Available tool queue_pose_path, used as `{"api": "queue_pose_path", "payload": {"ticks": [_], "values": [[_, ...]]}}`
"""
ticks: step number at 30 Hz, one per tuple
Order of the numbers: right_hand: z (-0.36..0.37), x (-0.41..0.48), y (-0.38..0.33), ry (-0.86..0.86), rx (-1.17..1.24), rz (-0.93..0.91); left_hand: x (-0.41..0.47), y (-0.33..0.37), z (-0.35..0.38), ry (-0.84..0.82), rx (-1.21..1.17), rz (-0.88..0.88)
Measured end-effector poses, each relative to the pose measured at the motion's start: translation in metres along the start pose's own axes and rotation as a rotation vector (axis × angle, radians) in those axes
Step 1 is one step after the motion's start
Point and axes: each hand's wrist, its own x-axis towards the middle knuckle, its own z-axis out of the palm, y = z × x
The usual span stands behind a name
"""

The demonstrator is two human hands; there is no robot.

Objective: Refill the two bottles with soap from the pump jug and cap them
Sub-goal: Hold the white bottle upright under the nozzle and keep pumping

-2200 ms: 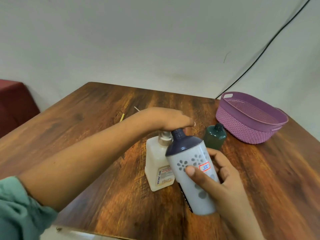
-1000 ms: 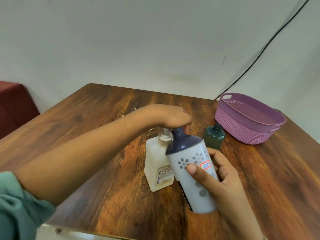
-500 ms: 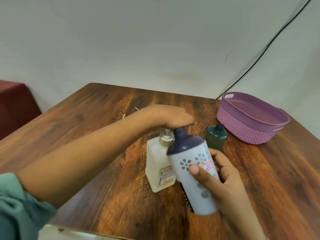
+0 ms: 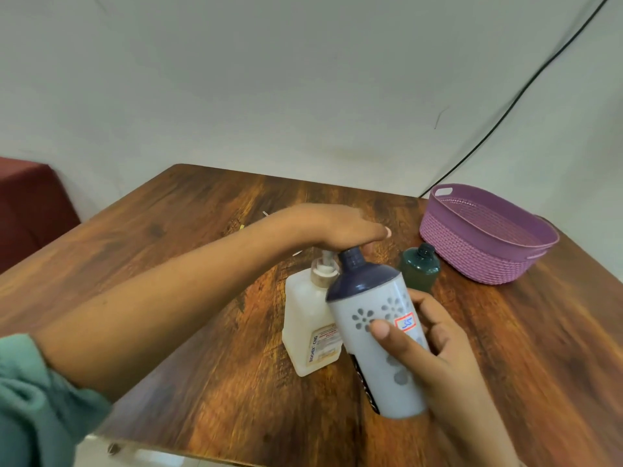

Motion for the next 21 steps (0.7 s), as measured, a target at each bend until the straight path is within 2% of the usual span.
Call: {"api": "queue_pose_path", "payload": {"ticks": [3,7,10,17,21], "values": [[-0.001,0.000,-0.003,-0.001,-0.017,-0.016,0.001,0.002,-0.004,0.067,0.093,0.026],[-0.003,-0.001,0.001,-0.012,-0.011,0.008,0.004,-0.007,0.009,-0.023,-0.044,0.013],[-0.003,-0.002,0.006,-0.001,-0.022,0.026,0.004,-0.008,0.012,-0.064,-0.037,0.003],[-0.003,0.001,-0.003,-0.019,0.003,0.000,0.003,0.002,-0.005,-0.014,0.066,0.025],[-0.005,0.001,0.001,-0.018,-0.006,0.001,0.007,-0.004,0.006,-0.045,0.004,-0.002]]}}
